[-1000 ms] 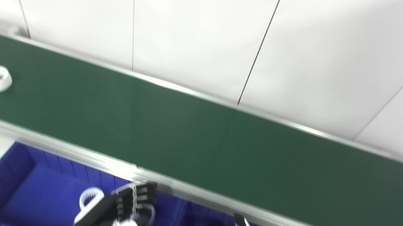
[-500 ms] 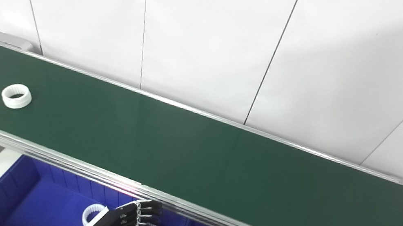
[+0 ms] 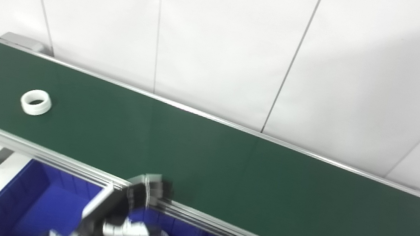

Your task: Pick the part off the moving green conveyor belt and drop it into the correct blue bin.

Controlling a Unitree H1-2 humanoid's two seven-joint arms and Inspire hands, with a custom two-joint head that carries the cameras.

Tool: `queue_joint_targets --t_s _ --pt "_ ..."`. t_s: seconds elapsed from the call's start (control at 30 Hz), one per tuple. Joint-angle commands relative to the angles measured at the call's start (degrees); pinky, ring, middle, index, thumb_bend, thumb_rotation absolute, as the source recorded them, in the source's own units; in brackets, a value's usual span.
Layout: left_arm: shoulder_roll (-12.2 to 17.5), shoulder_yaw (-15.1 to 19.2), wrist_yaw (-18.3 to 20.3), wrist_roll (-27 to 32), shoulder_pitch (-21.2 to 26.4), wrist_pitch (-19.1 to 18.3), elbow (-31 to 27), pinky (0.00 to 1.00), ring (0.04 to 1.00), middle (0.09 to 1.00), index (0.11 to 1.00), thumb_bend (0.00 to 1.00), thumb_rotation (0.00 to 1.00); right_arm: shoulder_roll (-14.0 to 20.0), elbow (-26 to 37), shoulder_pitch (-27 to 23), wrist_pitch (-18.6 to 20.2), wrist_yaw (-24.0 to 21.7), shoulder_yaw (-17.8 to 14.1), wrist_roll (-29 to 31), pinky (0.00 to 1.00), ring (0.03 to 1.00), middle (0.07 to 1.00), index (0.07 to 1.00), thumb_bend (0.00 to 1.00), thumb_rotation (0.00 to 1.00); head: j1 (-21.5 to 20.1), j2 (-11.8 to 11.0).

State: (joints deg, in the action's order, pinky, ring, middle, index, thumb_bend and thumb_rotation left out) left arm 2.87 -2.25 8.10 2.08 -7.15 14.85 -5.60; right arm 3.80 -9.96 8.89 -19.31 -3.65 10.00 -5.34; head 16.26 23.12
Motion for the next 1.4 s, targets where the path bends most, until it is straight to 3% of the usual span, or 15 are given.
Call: queue_joint_targets --t_s 0.0,0.17,0.3,0.4,0.53,0.63,0.7,0.83,1.03,1.37 --pt "0.7 0.9 -1.3 -1.7 3.1 -0.6 -4.5 0.56 0.644 0.695 0.734 0.93 0.29 -0.5 0.4 -0.9 -3.9 -0.1 -0.3 0.6 0.65 0.758 0.816 0.905 0.47 0.82 0.1 -0.1" --pt "1.4 2.1 -2.9 -4.6 7.5 -2.4 -7.9 0.60 0.678 0.735 0.787 0.87 0.33 -0.6 -0.5 -1.4 -4.3 -0.1 -0.5 0.8 0.66 0.757 0.810 0.903 0.44 0.82 0.3 -0.2" --pt "2.7 2.9 -4.2 -11.3 13.3 -8.8 -9.8 0.64 0.716 0.775 0.797 0.83 0.32 -0.4 -1.4 -2.0 -4.9 -0.5 -0.7 1.3 0.66 0.759 0.812 0.904 0.45 0.82 1.5 -0.5" --pt "3.9 2.8 -4.9 -16.2 17.2 -11.4 -8.6 0.66 0.735 0.802 0.818 0.80 0.30 -0.2 -1.9 -2.3 -5.1 -0.8 -0.7 1.6 0.67 0.766 0.818 0.910 0.42 0.82 2.2 -0.7" --pt "7.9 0.5 -2.8 -27.0 23.6 -19.6 -7.4 0.73 0.822 0.869 0.844 0.79 0.29 -0.1 -2.3 -2.5 -5.1 -0.8 -0.9 1.4 0.68 0.775 0.830 0.919 0.39 0.83 3.1 -0.9" --pt "11.4 -3.0 0.0 -35.8 27.7 -24.9 -6.4 0.73 0.858 0.897 0.849 0.80 0.25 -0.2 -2.6 -2.6 -5.2 -1.1 -1.0 2.0 0.69 0.780 0.833 0.925 0.37 0.83 3.1 -1.5" --pt "13.9 -5.2 2.6 -39.2 30.3 -27.2 -5.0 0.82 0.901 0.919 0.853 0.83 0.18 -0.2 -2.6 -2.6 -5.0 -1.0 -1.1 1.8 0.70 0.776 0.830 0.923 0.37 0.84 2.9 -2.1" --pt "17.3 -8.6 7.4 -44.0 34.5 -30.7 -1.7 0.86 0.899 0.919 0.847 0.90 0.13 -0.1 -3.1 -2.8 -5.5 -0.9 -1.2 1.4 0.70 0.776 0.829 0.922 0.33 0.84 3.1 -1.7" --pt "19.6 -12.0 11.5 -47.2 37.1 -32.6 3.0 0.90 0.915 0.918 0.847 0.93 0.10 -0.2 -3.0 -3.0 -5.3 -0.7 -1.4 1.4 0.69 0.777 0.825 0.921 0.35 0.84 3.6 -1.3" --pt "20.1 -13.3 12.4 -48.9 36.0 -33.2 5.7 0.95 0.910 0.889 0.828 0.93 0.06 0.1 -3.4 -3.2 -5.7 -1.5 -1.8 2.3 0.69 0.777 0.826 0.926 0.40 0.85 4.4 -0.6"
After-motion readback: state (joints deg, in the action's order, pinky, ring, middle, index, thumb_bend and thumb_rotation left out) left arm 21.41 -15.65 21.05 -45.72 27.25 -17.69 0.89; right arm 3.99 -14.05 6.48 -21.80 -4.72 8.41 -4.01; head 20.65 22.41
